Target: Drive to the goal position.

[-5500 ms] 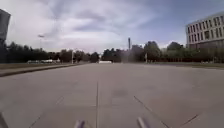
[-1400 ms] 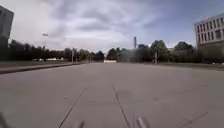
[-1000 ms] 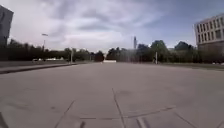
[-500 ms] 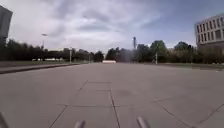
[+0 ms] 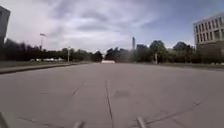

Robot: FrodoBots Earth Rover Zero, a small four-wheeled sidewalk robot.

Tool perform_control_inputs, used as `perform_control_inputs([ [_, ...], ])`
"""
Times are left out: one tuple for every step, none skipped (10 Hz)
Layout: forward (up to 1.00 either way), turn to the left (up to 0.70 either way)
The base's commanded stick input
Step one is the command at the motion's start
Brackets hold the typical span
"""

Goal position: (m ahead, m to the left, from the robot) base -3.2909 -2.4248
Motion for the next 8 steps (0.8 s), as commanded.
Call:
perform_control_inputs([
  [0.00, -0.45],
  [0.00, -0.45],
  [0.00, -0.45],
  [0.00, -0.45],
  [0.00, -0.45],
  [0.00, -0.45],
  [0.00, -0.45],
  [0.00, -0.45],
])
